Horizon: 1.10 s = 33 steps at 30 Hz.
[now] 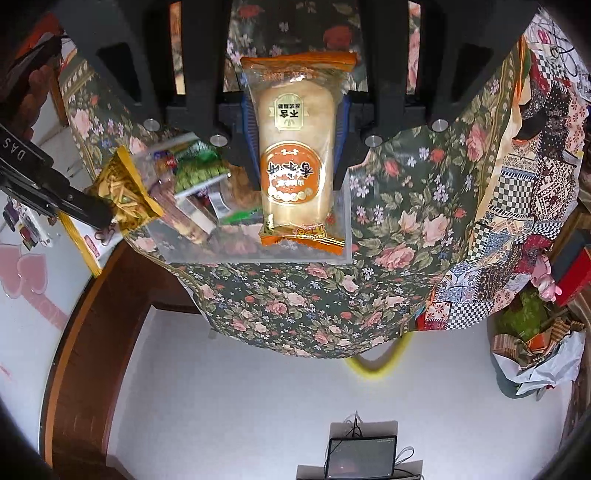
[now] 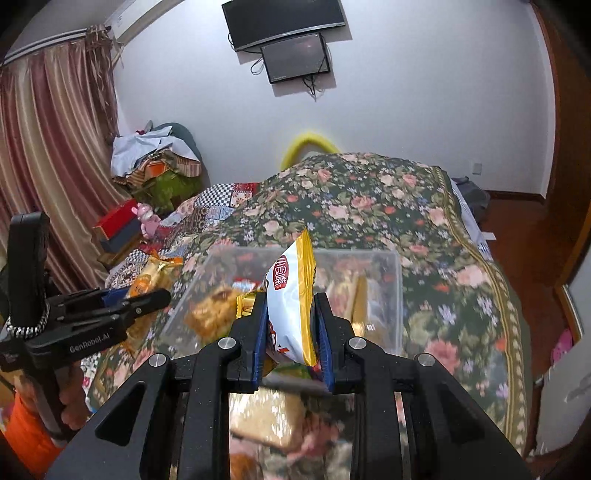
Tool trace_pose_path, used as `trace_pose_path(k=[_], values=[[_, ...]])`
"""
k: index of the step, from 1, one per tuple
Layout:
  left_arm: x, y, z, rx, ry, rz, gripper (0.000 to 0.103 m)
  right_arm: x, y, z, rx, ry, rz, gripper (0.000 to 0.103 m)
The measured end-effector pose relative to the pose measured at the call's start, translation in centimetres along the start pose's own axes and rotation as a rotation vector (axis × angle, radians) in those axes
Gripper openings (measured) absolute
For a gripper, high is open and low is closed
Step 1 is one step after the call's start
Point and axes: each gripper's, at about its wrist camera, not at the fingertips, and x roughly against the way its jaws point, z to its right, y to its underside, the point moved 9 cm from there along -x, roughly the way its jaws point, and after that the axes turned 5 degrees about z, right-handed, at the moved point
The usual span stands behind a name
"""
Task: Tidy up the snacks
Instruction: 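Lower cake packet into box with left tool while right tool lowers chip bag, then open both tools and withdraw them from the box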
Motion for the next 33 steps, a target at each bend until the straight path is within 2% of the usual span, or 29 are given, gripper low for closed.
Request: trace_pose_path(k=[7, 15, 21, 27, 30, 32, 33], values=[[-2.6, -1.2, 0.1, 0.017, 0.018, -0.024, 0.034, -3.5, -0.8, -0.7, 0.013, -0.006, -0.021, 0.022], [-6.2, -1.3, 1.7, 0.024, 0.051, -0.074, 0.034, -6.9, -0.9, 0.6, -0.013, 0.019, -0.066, 0.022], [-8.2, -0.5, 3.2, -0.012, 0.054, -0.11, 0.034, -8.0, -0.3, 1.5, -0.001, 0.057, -0.093, 0.022], [-8.3, -0.3, 3.4, -0.024, 0.038, -0.108, 0.034, -8.0, 0.0, 2.1, 0.02, 0.097, -0.111, 0.025], [-7.7, -0.4, 3.3, -0.029, 0.039, -0.101, 0.035, -7.4, 0.0, 2.0, 0.028, 0.091, -0.113, 0.033], [-7.0, -0.5, 3.4, -0.032, 0.041, -0.092, 0.035, -6.9, 0.0, 1.8, 0.03, 0.084, -0.112, 0.046], [-6.6, -0.6, 3.4, -0.033, 0.041, -0.087, 0.036, -6.6, 0.0, 1.7, 0.033, 0.087, -0.107, 0.049]])
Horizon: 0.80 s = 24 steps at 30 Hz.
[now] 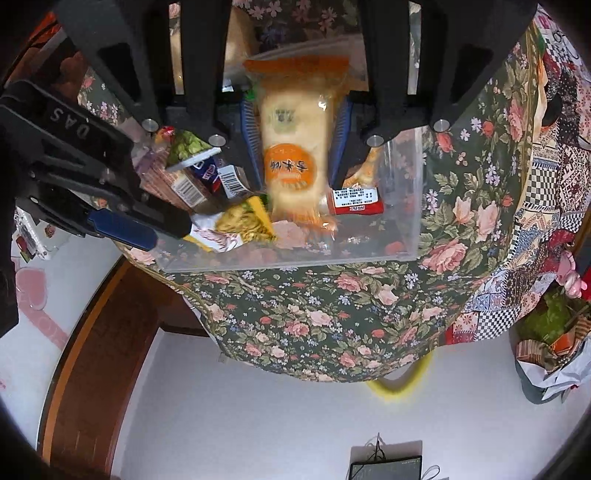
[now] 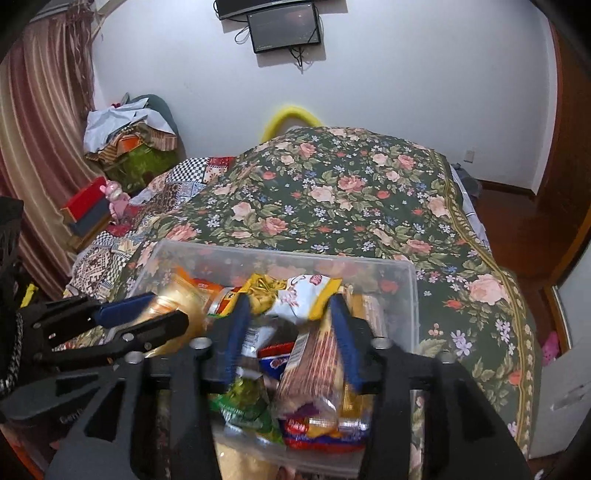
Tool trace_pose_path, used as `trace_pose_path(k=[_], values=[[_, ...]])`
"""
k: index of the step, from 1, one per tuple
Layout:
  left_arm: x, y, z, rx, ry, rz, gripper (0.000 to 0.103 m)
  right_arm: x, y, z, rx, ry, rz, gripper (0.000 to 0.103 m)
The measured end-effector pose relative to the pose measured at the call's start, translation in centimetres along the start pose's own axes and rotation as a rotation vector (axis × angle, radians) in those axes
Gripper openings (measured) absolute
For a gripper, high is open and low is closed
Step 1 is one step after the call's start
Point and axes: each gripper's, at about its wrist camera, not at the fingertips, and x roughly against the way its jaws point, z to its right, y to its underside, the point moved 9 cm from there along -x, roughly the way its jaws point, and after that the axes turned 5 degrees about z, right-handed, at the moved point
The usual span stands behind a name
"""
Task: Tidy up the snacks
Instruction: 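Open both tools and withdraw them from the box, then grasp orange snack bag with left tool while right tool grasps square wrapped cake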
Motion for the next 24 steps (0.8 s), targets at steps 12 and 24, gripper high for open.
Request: trace_pose_path(k=[12, 24], values=[[6.6, 0.5, -0.9, -0.003, -0.007, 0.08, 0.062, 5.3, 2.2, -1.7, 0.048, -0.052, 0.026, 0.062], [8.9, 5.7, -2.4, 0.012, -0.027, 0.034, 0.065, 3.0, 9.8, -4.0, 0.059, -0.088, -0.163, 0.071]])
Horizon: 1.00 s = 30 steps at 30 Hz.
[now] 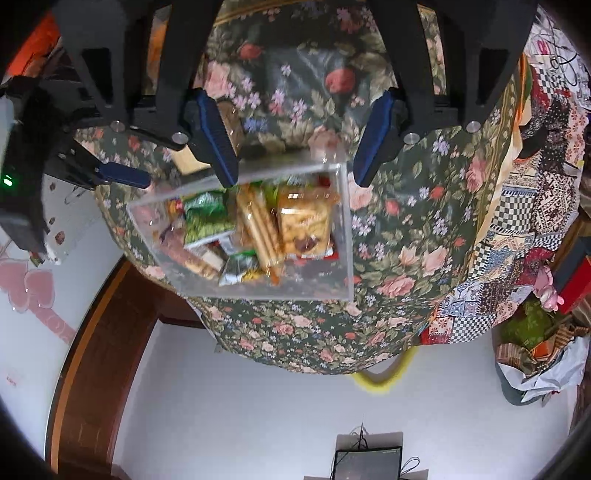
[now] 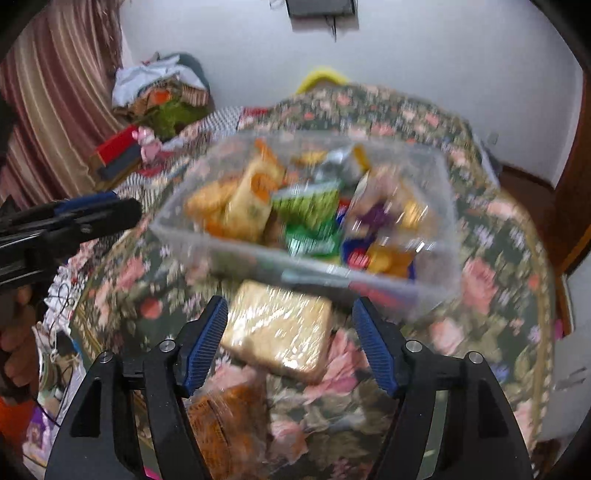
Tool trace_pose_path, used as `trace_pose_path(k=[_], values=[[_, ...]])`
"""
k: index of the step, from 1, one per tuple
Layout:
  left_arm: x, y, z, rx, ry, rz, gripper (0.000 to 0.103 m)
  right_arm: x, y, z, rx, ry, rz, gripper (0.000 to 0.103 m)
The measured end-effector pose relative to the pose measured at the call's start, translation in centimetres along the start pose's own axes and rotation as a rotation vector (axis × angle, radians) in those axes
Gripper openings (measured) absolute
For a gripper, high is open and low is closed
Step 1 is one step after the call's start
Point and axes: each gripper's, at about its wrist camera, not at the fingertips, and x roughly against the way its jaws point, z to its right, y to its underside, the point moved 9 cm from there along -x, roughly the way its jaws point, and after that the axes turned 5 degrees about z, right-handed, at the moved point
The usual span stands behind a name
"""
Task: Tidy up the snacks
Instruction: 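Grasp orange snack bag with left tool while right tool grasps square wrapped cake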
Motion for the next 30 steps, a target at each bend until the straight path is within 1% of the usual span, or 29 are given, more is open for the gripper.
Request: trace_pose_path(k=[2, 8, 9, 13, 16, 17, 20, 21, 26, 28, 30], values=[[0.1, 0.8, 0.0, -0.013, -0.006, -0.004, 0.065, -1.0, 0.5, -0.3, -0.001, -0.002, -0.03, 0.083], [-0.2, 2.6, -0.6, -0.023, -0.015, -0.032, 0.065, -2.8, 1.5, -1.7, 0.043, 0.002, -0.079, 0.085], [-0.3, 2.9, -0.7, -0.021, -0.016, -0.038, 0.065, -3.1, 1.7, -1.9, 0.054, 0.015, -0.09, 0.085], [-0.7, 4.0, -1.0, -0.006, -0.008, -0.065, 0.065, -3.4, 1.8, -1.9, 0.085, 0.04, -0.085, 0.086], [-0.9, 4.6, -1.1, 0.002, -0.007, -0.081, 0.065, -4.1, 2.3, -1.4, 0.085, 0.055, -0.113, 0.086], [-0.9, 4.7, -1.0, 0.005, -0.004, -0.085, 0.065, -4.3, 2.3, -1.3, 0.077, 0.048, -0.12, 0.087], [-0.9, 5.1, -0.6, 0.013, 0.01, -0.093, 0.065, -3.9, 2.4, -0.9, 0.046, 0.026, -0.106, 0.083], [-1.0, 5.1, -0.4, 0.013, 0.014, -0.098, 0.065, -3.5, 2.4, -0.8, 0.045, 0.029, -0.095, 0.079], [-1.2, 5.7, 1.6, 0.006, 0.04, -0.126, 0.065, -1.0, 2.3, 0.1, 0.015, 0.052, -0.038, 0.079], [-1.4, 6.0, 3.0, 0.005, 0.065, -0.142, 0.065, 0.5, 2.3, 0.8, -0.003, 0.055, -0.014, 0.078], [-1.4, 6.3, 4.2, 0.0, 0.087, -0.154, 0.066, 2.0, 2.4, 1.9, -0.014, 0.078, 0.013, 0.078]])
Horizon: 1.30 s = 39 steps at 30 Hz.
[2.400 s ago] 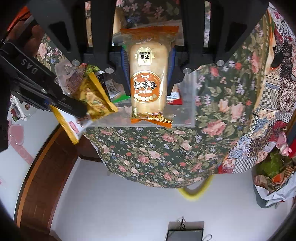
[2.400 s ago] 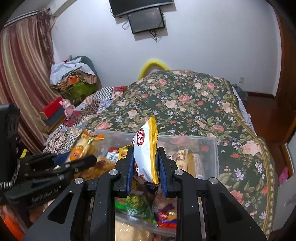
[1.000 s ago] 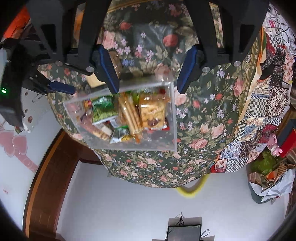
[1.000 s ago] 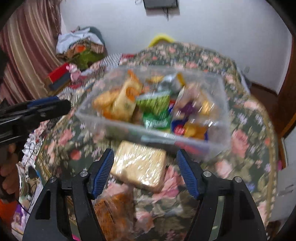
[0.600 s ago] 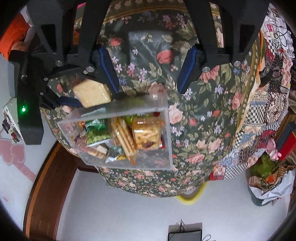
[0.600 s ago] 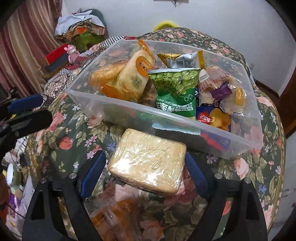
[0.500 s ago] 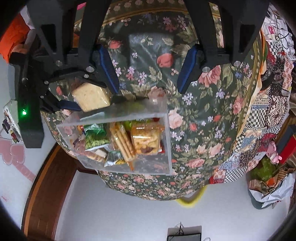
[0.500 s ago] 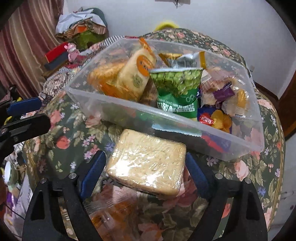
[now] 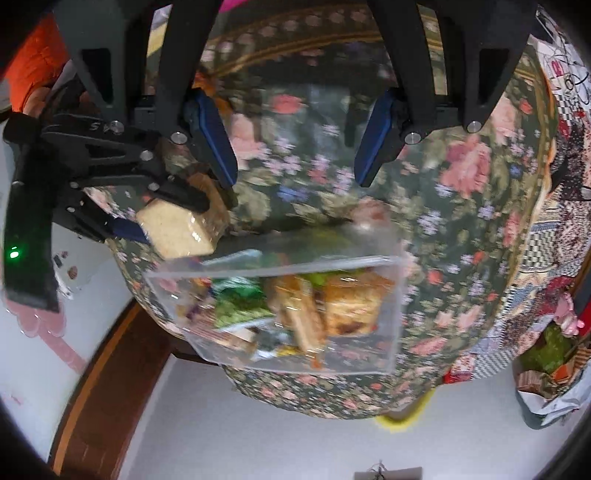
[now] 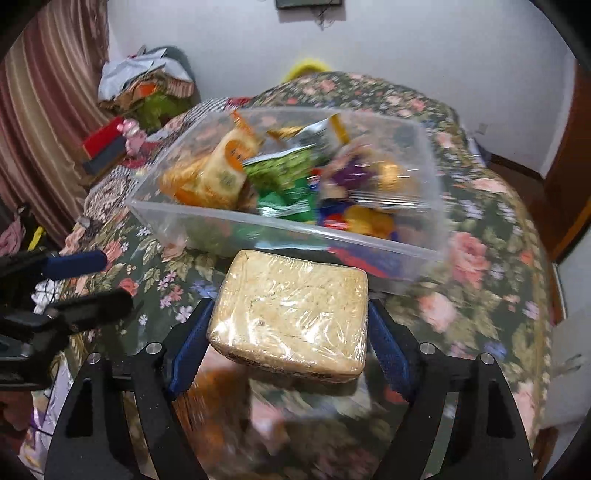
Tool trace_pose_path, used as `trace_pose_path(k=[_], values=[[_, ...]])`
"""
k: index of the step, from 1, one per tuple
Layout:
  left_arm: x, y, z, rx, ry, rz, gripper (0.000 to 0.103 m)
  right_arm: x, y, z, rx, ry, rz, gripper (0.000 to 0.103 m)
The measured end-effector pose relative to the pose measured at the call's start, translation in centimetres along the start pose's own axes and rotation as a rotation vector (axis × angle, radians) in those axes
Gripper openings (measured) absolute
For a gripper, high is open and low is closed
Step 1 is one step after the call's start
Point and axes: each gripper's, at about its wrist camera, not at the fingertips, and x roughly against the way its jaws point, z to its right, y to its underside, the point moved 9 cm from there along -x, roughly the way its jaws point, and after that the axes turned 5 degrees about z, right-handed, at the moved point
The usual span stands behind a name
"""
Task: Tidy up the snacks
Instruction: 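Grasp orange snack bag with left tool while right tool grasps square wrapped cake, then carry snack bag over box with left tool while right tool carries square cake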
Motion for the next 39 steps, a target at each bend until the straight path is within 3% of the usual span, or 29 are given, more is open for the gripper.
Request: trace_pose_path(k=[11, 18, 21, 27, 39], values=[[-1.3, 2.8, 6.9, -0.068, 0.092, -0.081, 0.074, 4.4, 0.9, 5.0, -0.091, 0.06, 0.053, 0.079], [-3.3, 5.8, 7.6, -0.103, 0.075, -0.154, 0.073, 4.9, 1.6, 5.4, -0.12, 0.045, 0.057, 0.079], [-3.2, 6.1, 7.3, -0.083, 0.096, -0.145, 0.061, 4.9, 1.6, 5.2, -0.115, 0.041, 0.06, 0.079], [-2.5, 5.1, 5.8, -0.073, 0.053, -0.081, 0.059, 4.8, 1.1, 4.5, -0.105, 0.024, 0.068, 0.079], [1.5, -1.9, 1.6, -0.012, 0.0, 0.091, 0.059, 5.1, -3.2, 2.2, -0.06, -0.019, 0.153, 0.079]])
